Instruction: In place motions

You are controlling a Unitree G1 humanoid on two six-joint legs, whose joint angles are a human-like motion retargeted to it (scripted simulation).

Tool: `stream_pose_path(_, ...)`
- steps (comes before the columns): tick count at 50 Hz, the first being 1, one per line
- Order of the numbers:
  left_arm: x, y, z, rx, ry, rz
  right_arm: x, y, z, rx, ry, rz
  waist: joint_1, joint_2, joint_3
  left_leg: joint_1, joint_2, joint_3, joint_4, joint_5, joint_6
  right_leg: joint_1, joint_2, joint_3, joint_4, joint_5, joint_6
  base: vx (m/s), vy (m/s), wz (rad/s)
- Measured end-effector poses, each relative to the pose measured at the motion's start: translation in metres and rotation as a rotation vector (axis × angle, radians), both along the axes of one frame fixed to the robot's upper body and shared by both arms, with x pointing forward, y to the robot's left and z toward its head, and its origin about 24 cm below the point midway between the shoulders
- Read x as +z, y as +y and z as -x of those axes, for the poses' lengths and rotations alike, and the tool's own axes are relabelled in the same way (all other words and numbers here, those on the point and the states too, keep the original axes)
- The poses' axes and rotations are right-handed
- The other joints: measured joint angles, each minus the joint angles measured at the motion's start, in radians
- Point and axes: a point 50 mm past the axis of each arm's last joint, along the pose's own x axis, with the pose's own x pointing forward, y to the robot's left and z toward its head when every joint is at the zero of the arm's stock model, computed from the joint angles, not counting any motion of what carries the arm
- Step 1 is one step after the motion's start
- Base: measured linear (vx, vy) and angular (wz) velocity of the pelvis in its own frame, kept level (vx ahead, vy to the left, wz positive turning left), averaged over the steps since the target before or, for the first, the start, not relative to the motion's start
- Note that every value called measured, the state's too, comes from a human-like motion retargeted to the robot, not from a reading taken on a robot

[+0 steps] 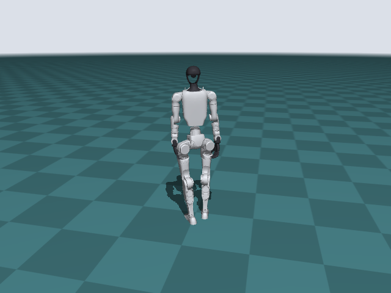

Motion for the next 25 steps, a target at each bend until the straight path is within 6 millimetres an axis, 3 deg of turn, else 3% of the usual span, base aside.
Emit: stream_pose_path(25, 0.0001, 0.0004, 0.0030, 0.011, 0.008, -0.009, 0.0001, -0.0002, 0.0004, -0.015, 0.000, -0.003, 0.022, 0.003, -0.010, -0.007, 0.007, -0.005, 0.003, 0.002, -0.010, 0.002, 0.010, -0.007, -0.002, 0.017, -0.016, 0.00, 0.00, 0.00)
